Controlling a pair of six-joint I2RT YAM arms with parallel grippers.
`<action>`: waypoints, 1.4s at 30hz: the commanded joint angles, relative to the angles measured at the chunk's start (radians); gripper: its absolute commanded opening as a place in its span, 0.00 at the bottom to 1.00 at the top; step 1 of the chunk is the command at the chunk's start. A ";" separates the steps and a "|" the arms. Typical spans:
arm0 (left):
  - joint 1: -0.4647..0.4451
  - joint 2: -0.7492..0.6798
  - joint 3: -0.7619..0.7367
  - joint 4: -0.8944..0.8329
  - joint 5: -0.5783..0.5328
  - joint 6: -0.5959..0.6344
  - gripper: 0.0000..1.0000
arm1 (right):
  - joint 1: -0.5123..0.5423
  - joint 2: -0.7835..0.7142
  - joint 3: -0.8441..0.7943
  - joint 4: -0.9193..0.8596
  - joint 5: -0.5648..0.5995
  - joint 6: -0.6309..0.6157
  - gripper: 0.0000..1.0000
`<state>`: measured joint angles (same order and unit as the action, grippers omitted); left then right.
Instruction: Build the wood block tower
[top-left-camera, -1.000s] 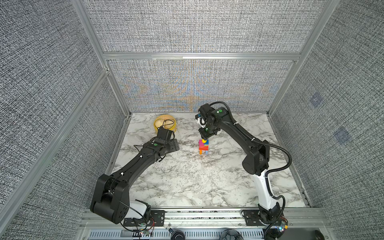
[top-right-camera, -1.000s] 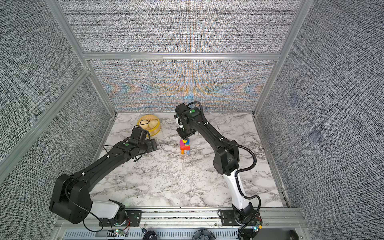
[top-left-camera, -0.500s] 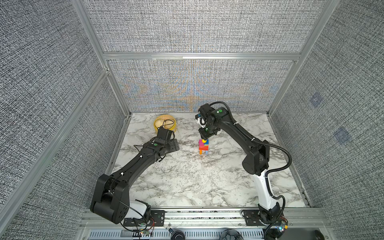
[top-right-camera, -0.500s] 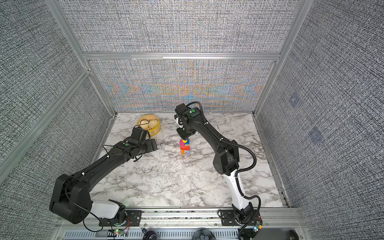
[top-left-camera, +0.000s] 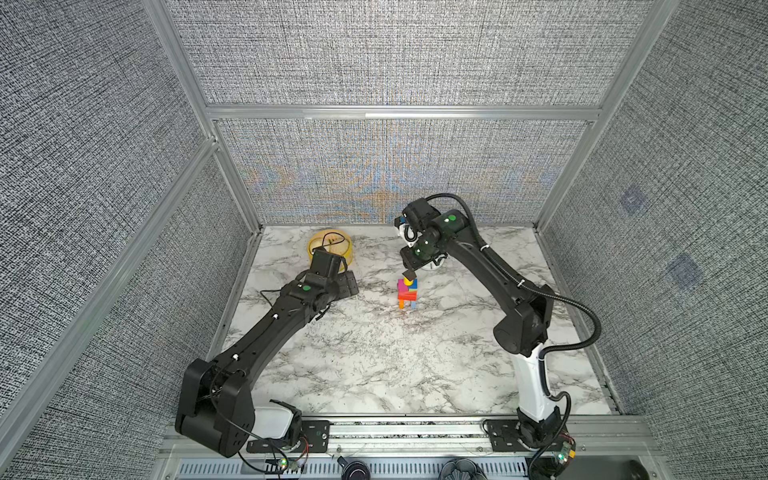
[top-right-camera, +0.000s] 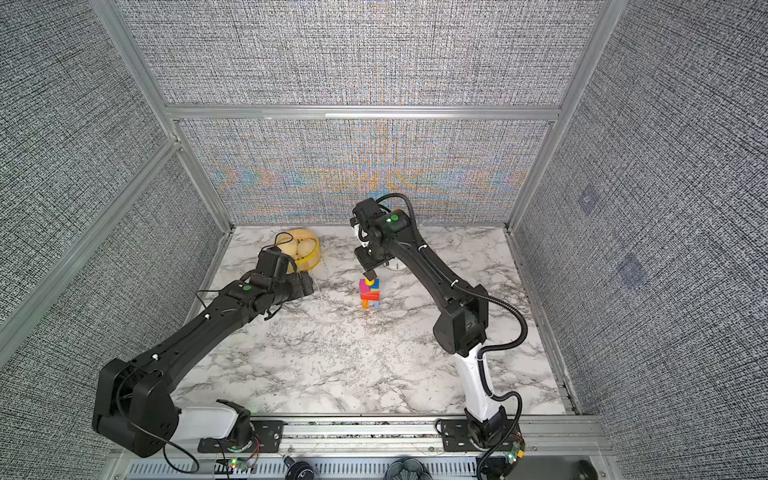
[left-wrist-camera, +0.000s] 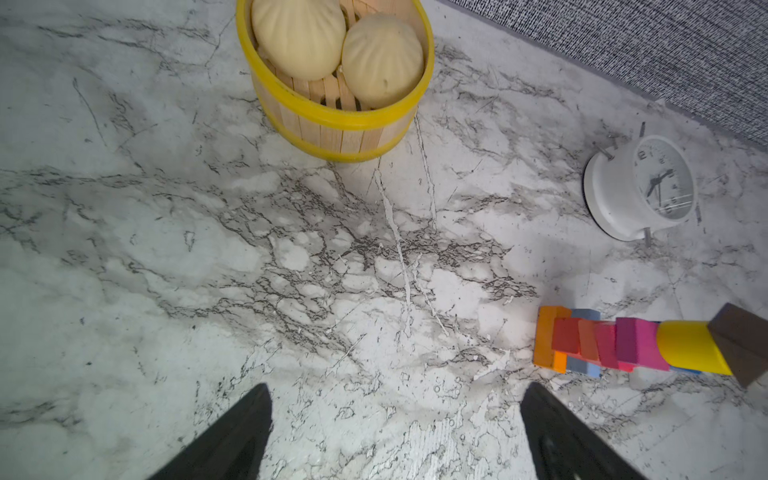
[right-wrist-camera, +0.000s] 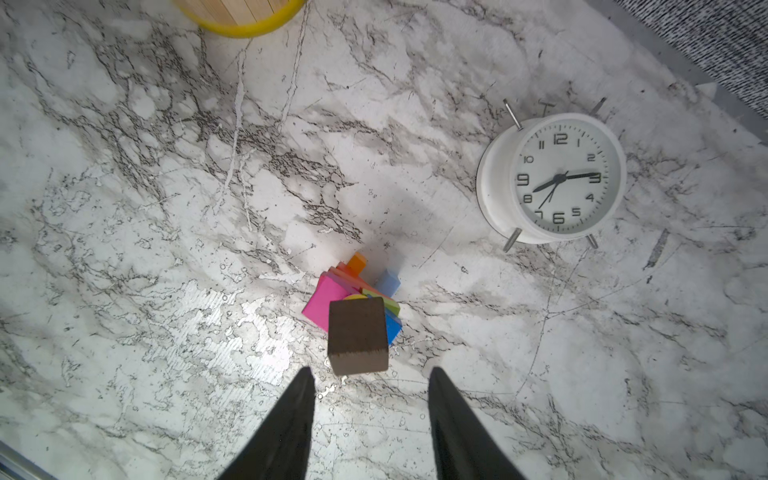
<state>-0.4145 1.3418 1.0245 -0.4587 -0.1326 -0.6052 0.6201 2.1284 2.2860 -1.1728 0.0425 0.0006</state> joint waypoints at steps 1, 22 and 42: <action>0.003 -0.027 0.012 -0.039 -0.029 -0.015 0.95 | 0.000 -0.035 -0.016 0.026 0.010 0.005 0.48; 0.002 -0.320 0.125 -0.200 -0.249 0.051 0.99 | -0.036 -0.854 -1.065 0.812 0.195 0.052 0.81; 0.002 -0.645 -0.384 0.199 -0.470 0.061 0.99 | -0.068 -1.296 -1.976 1.620 0.606 -0.128 0.99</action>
<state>-0.4129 0.6964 0.6662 -0.3458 -0.5068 -0.5732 0.5514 0.8501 0.3786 0.1574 0.5922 -0.0334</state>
